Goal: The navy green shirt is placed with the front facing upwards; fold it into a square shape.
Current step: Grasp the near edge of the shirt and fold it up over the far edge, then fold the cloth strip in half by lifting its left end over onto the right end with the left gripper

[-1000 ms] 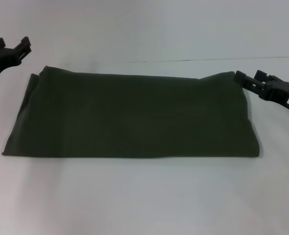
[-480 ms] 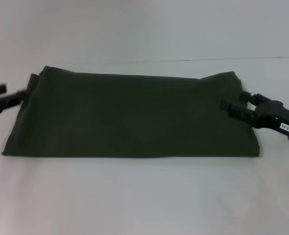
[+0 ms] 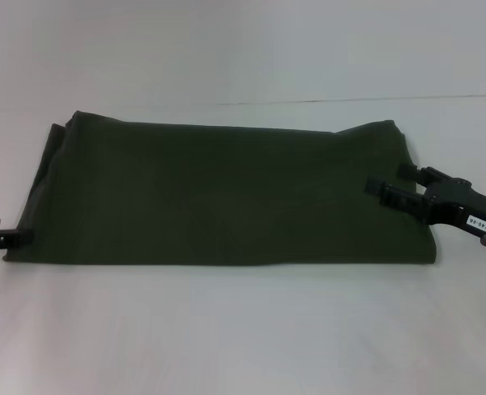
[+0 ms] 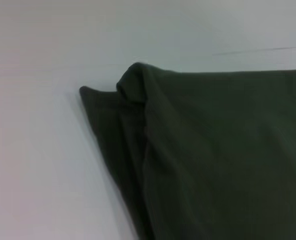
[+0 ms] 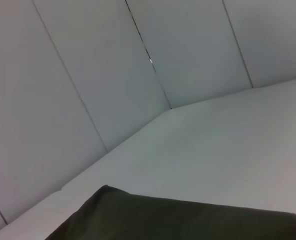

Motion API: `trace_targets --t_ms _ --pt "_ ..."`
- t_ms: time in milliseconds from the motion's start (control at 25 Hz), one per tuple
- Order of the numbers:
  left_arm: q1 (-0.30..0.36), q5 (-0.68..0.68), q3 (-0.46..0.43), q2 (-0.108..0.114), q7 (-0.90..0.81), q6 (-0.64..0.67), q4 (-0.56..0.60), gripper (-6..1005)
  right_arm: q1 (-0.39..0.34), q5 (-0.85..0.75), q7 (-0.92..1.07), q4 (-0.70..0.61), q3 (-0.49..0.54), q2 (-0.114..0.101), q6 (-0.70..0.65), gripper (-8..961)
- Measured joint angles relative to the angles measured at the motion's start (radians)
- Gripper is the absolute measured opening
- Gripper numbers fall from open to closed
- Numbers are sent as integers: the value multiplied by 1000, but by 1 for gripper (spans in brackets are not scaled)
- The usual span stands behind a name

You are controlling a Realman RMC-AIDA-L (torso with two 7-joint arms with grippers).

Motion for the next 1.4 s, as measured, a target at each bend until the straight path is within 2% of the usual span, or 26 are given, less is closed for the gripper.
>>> trace_targets --t_ms 440,1000,1240,1400 --pt "0 29 22 -11 -44 -84 -32 707 6 -2 0 11 0 0 2 921" --pt "-1 32 97 -22 -88 -111 -47 708 8 -1 1 11 0 0 8 916" --pt "-5 50 114 -24 -99 -130 -46 654 3 -1 1 11 0 0 8 916" --pt "-6 46 115 -24 -97 -130 -46 495 -9 -1 2 9 0 -4 4 916"
